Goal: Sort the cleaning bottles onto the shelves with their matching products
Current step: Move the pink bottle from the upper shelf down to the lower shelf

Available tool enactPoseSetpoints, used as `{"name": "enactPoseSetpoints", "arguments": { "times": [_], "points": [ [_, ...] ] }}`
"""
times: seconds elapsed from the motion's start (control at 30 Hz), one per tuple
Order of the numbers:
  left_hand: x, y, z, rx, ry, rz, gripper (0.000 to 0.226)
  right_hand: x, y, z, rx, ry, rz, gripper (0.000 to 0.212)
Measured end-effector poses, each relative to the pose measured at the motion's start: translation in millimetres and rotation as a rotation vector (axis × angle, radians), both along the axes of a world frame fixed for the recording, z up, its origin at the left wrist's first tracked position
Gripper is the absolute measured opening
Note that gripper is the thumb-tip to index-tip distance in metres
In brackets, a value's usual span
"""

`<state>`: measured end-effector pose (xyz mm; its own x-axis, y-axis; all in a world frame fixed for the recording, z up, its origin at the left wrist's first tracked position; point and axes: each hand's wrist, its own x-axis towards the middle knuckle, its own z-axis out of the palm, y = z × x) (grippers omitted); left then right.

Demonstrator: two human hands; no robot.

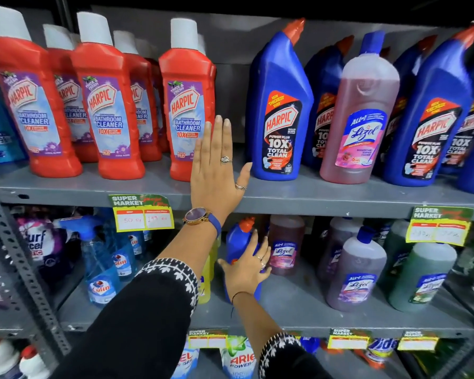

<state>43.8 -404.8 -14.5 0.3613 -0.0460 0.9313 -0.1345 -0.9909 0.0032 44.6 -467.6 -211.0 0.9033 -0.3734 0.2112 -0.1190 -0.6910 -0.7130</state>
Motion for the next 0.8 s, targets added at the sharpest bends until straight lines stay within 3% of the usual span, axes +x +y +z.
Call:
{"name": "enactPoseSetpoints", "arguments": {
  "times": [0.1, 0.27, 0.37, 0.43, 0.67, 0.8],
  "points": [
    [1.2, 0.8, 0.7, -0.010, -0.011, -0.033, 0.070, -25.4, 1.0, 10.2, 0.031, -0.209, 0.037, 0.100],
    [-0.8, -0.3, 1.5, -0.016, 0.008, -0.047, 0.071, -58.8, -16.6, 77.2, 0.084, -0.934, 0.102, 0.050],
    [-2.1, -1.1, 2.4, -0.026, 0.016, -0.042, 0.071, -49.0, -49.4, 144.8, 0.144, -1.137, -0.007, 0.049],
    [-2.7, -1.2, 2.7, -0.031, 0.020, -0.040, 0.071, -31.5, -76.1, 186.8, 0.210, -1.136, -0.083, 0.056],
    [-3.4, -2.3, 2.8, -0.034, 0.017, -0.057, 0.071, 32.0, -157.5, 250.6, 0.262, -0.708, -0.208, 0.118],
    [-1.7, -0.9, 2.6, -0.025, 0.011, -0.046, 0.071, 44.1, -175.1, 263.5, 0.295, -0.653, -0.208, 0.128]
  ]
}}
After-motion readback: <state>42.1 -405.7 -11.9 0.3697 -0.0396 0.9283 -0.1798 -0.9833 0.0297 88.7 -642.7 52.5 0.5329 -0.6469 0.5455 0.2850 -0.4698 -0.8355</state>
